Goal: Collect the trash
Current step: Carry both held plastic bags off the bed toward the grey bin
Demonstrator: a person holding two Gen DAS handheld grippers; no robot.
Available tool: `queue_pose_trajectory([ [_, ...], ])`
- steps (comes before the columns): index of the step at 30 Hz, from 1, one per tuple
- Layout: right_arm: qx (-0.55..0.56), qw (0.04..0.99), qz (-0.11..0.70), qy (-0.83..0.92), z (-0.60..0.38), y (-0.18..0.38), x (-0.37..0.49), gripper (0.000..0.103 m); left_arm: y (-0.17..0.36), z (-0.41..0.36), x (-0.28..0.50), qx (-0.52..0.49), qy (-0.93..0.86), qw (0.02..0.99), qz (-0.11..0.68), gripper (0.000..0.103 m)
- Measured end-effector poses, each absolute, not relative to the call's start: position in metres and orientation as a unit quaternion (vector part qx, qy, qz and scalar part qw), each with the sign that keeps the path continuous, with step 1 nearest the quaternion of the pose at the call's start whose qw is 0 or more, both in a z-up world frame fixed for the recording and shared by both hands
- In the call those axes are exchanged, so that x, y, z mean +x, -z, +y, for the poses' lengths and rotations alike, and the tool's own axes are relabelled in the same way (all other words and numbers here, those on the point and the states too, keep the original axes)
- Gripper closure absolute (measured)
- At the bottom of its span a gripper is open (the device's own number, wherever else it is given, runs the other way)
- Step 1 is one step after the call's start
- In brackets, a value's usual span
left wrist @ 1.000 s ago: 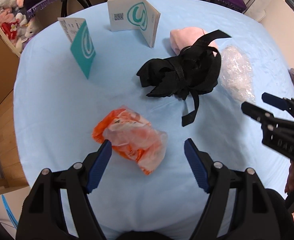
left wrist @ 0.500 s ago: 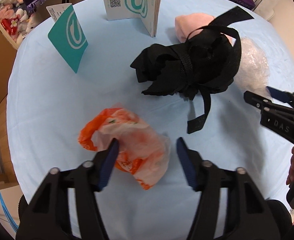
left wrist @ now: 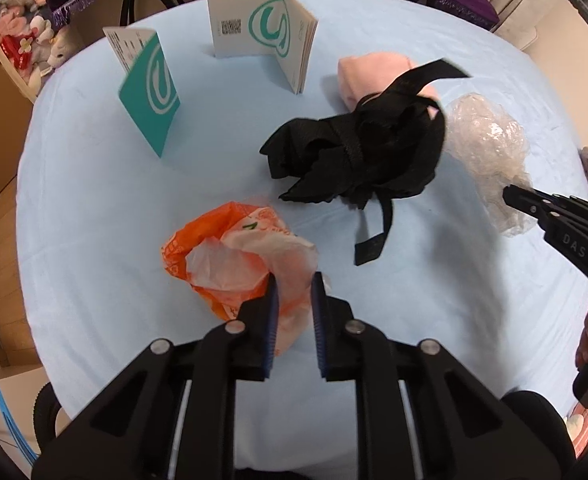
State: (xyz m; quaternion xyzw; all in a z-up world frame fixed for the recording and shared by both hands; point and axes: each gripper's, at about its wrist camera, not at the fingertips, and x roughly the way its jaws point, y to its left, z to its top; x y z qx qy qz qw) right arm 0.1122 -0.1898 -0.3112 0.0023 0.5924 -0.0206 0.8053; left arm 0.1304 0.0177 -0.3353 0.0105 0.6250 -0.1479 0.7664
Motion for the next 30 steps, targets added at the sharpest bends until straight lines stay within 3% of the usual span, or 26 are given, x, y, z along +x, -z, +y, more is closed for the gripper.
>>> queue_pose_trajectory([
  [13,-0.025,0.808,0.589,-0.024,-0.161,0.234,0.099,0.095,0.279,0.062,0.122,-0.014,0.146,0.779,0.610,0.088],
  [30,-0.116,0.790,0.571,-0.192,0.009,0.162,0.144,0.095,0.225,0.186,0.117,-0.091,0.051,0.797,0.595,0.088],
])
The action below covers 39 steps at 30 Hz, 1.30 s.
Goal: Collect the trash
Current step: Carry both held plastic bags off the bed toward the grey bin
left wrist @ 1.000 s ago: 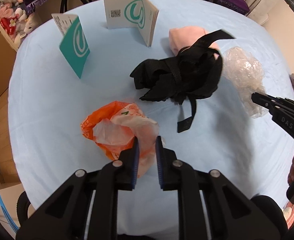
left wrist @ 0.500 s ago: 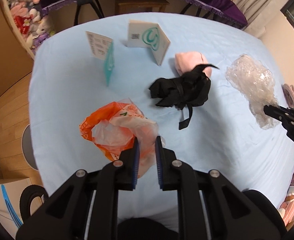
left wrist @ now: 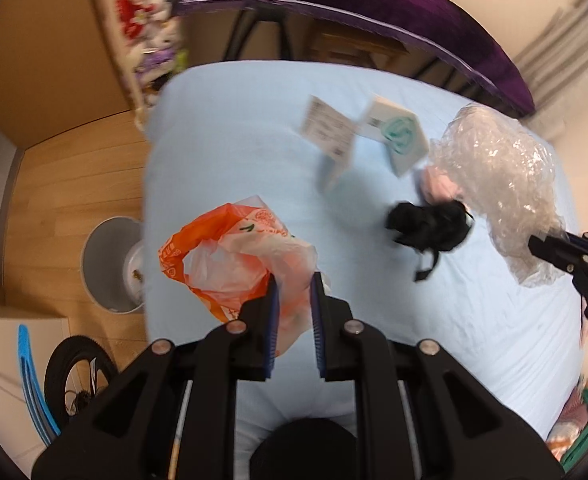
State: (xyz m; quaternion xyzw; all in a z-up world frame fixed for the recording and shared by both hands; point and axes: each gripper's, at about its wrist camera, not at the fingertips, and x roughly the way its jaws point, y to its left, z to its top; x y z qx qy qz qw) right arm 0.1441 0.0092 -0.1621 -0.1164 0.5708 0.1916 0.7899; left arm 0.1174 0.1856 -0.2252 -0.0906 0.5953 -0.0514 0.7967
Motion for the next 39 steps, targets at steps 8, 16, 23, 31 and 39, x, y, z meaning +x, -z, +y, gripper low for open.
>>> queue_pose_trajectory([
  [8,-0.159,0.771,0.550,-0.279,0.107,0.168,0.165,0.095,0.228,0.268,0.109,-0.129,-0.021,0.798,0.588,0.088],
  [16,-0.196,0.739,0.531,-0.366,0.203,0.185,0.168,0.095,0.234,0.338,0.090,-0.162,-0.087,0.794,0.579,0.088],
  [23,-0.231,0.707,0.530,-0.407,0.275,0.212,0.167,0.095,0.244,0.393,0.073,-0.186,-0.140,0.789,0.569,0.088],
  [31,-0.269,0.675,0.518,-0.451,0.350,0.239,0.168,0.095,0.260,0.430,0.062,-0.202,-0.176,0.779,0.567,0.088],
  [39,-0.288,0.654,0.518,-0.470,0.402,0.270,0.176,0.076,0.271,0.448,0.058,-0.211,-0.189,0.774,0.566,0.088],
])
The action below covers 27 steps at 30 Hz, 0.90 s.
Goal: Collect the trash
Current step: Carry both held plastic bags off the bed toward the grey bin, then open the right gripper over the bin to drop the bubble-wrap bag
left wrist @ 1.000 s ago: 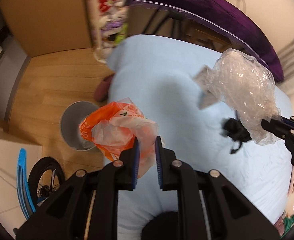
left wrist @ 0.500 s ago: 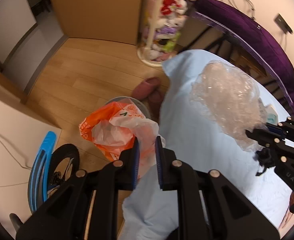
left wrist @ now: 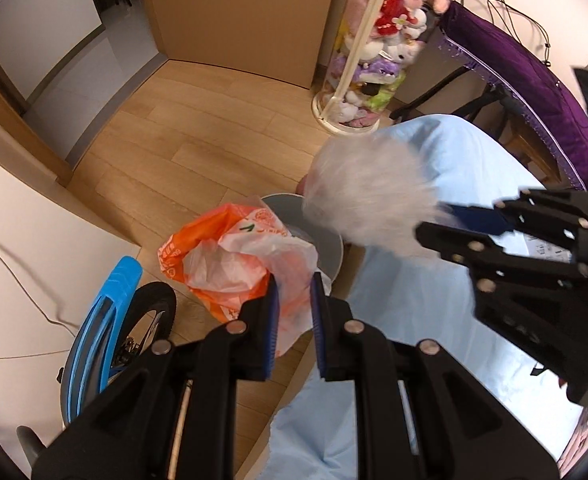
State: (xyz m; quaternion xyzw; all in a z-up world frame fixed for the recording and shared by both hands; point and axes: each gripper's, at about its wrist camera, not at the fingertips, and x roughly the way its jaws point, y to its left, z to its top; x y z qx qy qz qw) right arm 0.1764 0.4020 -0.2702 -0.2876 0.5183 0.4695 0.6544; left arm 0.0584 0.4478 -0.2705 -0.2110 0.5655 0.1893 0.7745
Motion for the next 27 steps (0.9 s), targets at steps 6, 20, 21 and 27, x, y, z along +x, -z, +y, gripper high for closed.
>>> queue_pose_trajectory([
  [6,-0.293,0.660,0.510,-0.467,0.413,0.271,0.185,0.065,0.278,0.454,0.058,-0.224,-0.197,0.770,0.564,0.088],
  [20,-0.278,0.678,0.528,-0.430,0.374,0.260,0.195,0.065,0.284,0.446,0.083,-0.213,-0.170,0.780,0.563,0.085],
  [21,-0.277,0.679,0.528,-0.428,0.373,0.261,0.195,0.065,0.284,0.446,0.085,-0.212,-0.170,0.781,0.562,0.085],
  [27,-0.273,0.686,0.526,-0.421,0.372,0.258,0.198,0.065,0.282,0.444,0.093,-0.215,-0.156,0.785,0.559,0.073],
])
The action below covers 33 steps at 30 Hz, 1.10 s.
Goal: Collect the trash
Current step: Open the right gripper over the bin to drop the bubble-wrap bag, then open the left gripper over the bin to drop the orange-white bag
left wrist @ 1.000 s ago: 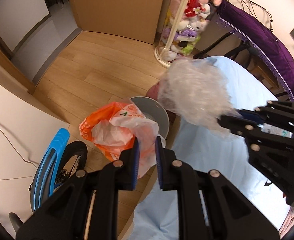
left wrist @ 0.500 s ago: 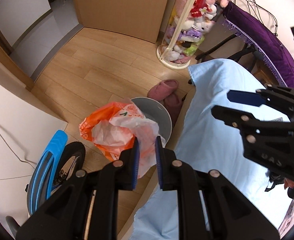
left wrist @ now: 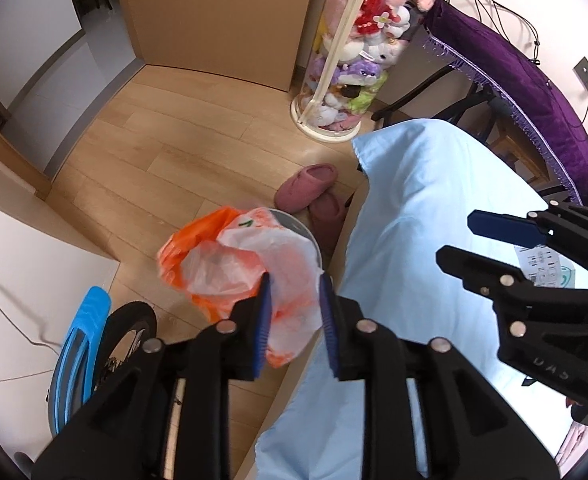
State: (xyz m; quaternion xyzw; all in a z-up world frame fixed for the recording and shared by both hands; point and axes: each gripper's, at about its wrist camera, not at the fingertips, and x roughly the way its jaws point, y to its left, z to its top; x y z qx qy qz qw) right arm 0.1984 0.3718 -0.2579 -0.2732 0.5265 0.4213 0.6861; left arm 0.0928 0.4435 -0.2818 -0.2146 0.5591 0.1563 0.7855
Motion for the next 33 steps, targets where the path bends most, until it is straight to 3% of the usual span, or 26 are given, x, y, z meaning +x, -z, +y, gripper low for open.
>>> queue_pose_trajectory([
  [3,-0.271,0.689,0.524,-0.421,0.371,0.254,0.199,0.065,0.280,0.441,0.095,-0.209,-0.156,0.789,0.556,0.059],
  [16,-0.257,0.700,0.525,-0.409,0.358,0.244,0.204,0.065,0.276,0.434,0.104,-0.200,-0.128,0.800,0.551,0.058],
  [25,-0.258,0.702,0.524,-0.407,0.357,0.245,0.207,0.065,0.273,0.436,0.106,-0.222,-0.105,0.807,0.537,0.031],
  [33,-0.252,0.706,0.526,-0.401,0.352,0.246,0.214,0.065,0.281,0.434,0.114,-0.209,-0.095,0.803,0.550,0.030],
])
